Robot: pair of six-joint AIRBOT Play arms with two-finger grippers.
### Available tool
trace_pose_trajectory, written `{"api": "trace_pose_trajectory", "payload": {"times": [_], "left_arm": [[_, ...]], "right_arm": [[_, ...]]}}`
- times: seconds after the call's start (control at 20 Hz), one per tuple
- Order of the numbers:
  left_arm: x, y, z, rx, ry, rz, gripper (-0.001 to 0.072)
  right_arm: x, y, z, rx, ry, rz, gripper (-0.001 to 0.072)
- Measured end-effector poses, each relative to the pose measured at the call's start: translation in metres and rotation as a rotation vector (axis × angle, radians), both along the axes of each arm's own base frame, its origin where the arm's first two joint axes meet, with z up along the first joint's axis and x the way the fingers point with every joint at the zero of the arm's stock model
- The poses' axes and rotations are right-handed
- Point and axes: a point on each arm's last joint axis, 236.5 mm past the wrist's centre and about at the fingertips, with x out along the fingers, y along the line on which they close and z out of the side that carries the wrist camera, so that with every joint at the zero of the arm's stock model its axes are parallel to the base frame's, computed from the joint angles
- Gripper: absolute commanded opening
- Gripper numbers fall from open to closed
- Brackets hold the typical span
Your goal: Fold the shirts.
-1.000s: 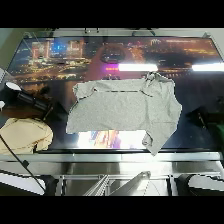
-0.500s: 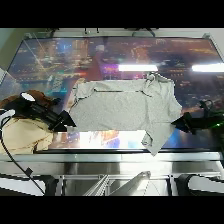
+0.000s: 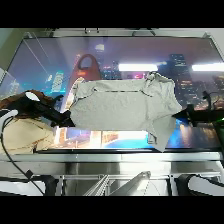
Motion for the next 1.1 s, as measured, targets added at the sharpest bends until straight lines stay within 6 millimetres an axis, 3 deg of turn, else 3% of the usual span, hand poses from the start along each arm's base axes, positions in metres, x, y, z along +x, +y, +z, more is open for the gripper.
{"api": "trace_pose_trajectory", "payload": {"times": [0.05, 0.15, 0.2, 0.3, 0.45, 0.5, 0.6, 0.75, 0.85, 0.95, 1.1], "left_arm": [[0.004, -0.003, 0.018, -0.039, -0.032, 0.006, 0.001], [0.021, -0.02, 0.084, -0.188, -0.167, 0.016, 0.0011], [0.028, -0.026, 0.125, -0.259, -0.26, 0.016, 0.0012], [0.034, -0.039, 0.224, -0.421, -0.49, 0.003, 0.0019], [0.004, -0.046, 0.381, -0.574, -0.918, -0.068, 0.0021], [-0.013, -0.045, 0.422, -0.576, -1.05, -0.097, 0.0021], [-0.045, -0.042, 0.484, -0.511, -1.284, -0.126, 0.0021], [-0.075, -0.039, 0.534, -0.364, -1.502, -0.128, 0.0021], [-0.078, -0.038, 0.545, -0.337, -1.537, -0.122, 0.0021], [-0.067, -0.029, 0.544, -0.351, -1.509, -0.106, 0.0021], [-0.03, -0.013, 0.515, -0.392, -1.378, -0.086, 0.0021]], "right_arm": [[0.002, -0.001, 0.018, 0.01, -0.041, 0.0, 0.0017], [0.009, -0.003, 0.07, 0.039, -0.168, -0.009, 0.0017], [0.014, -0.002, 0.103, 0.054, -0.263, -0.022, 0.0017], [0.015, 0.002, 0.174, 0.072, -0.465, -0.044, 0.0017], [0.002, 0.009, 0.293, 0.039, -0.845, -0.101, 0.0018], [-0.006, 0.012, 0.328, 0.013, -0.961, -0.124, 0.0017], [-0.027, 0.022, 0.393, -0.041, -1.165, -0.154, 0.0017], [-0.056, 0.041, 0.461, -0.118, -1.37, -0.146, 0.0017], [-0.062, 0.046, 0.482, -0.151, -1.424, -0.136, 0.0017], [-0.053, 0.04, 0.483, -0.172, -1.413, -0.138, 0.0017], [-0.016, 0.026, 0.451, -0.205, -1.298, -0.115, 0.0017]]}}
